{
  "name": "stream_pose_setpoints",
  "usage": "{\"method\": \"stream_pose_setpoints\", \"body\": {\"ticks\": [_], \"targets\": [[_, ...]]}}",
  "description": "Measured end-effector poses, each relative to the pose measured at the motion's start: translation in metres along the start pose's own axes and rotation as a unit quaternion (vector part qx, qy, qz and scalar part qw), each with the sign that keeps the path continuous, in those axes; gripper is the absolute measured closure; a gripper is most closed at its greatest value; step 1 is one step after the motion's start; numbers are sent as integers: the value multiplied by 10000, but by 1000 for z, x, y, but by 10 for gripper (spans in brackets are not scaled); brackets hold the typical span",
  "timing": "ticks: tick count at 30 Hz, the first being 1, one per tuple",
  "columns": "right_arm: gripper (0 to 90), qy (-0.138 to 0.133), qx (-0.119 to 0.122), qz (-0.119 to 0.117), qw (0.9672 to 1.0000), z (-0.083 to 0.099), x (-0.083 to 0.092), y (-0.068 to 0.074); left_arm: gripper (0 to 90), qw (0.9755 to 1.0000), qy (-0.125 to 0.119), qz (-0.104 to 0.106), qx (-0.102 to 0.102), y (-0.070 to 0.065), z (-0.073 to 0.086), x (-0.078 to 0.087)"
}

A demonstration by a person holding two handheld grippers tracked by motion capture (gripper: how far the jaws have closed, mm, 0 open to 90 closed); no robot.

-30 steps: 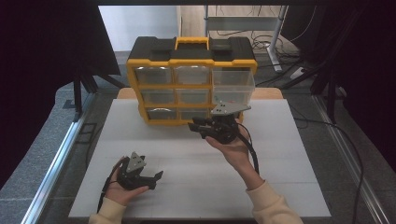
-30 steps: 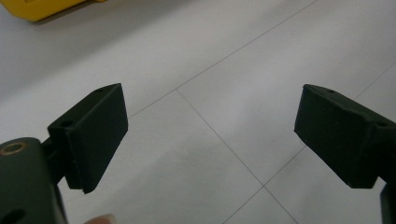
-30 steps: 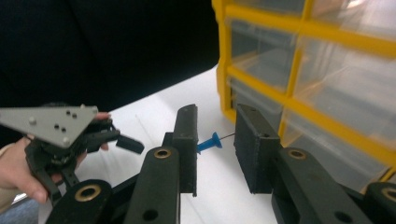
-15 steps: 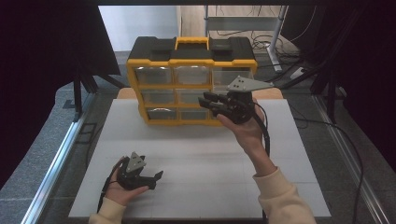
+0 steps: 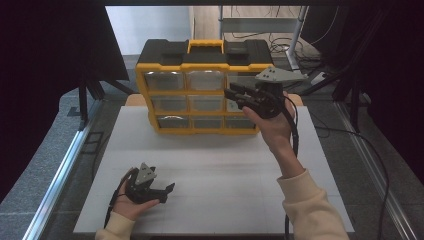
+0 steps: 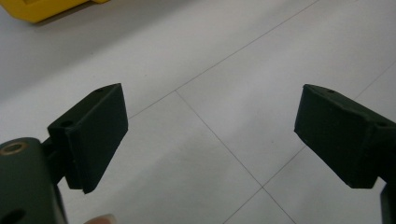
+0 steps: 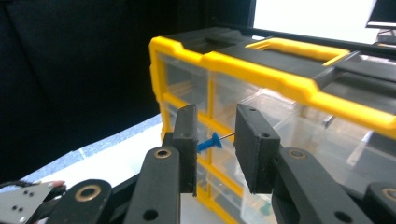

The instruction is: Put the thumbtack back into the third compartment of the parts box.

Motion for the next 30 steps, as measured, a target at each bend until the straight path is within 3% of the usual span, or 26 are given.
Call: {"method": "stream_pose_setpoints", "body": {"ticks": [5, 20, 30], "targets": [[703, -64, -54, 188, 9998, -9, 4, -13, 101, 10000, -11, -3, 10, 0, 0, 0], [702, 328, -128, 854, 9957, -6, -3, -55, 100, 9999, -71, 19, 105, 3, -1, 1], [700, 344, -161, 1005, 9942, -5, -2, -63, 101, 9999, -89, -4, 118, 4, -1, 1]]}}
Point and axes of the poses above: each handheld gripper's, and its own axes: x roughly backward along the jaws, z roughly out of its underside, y roughly to its left, the point moved 6 cm from there along -x, roughly forward along the jaws, and after that the axes turned 1 degree about -z, right-handed, at the moved point
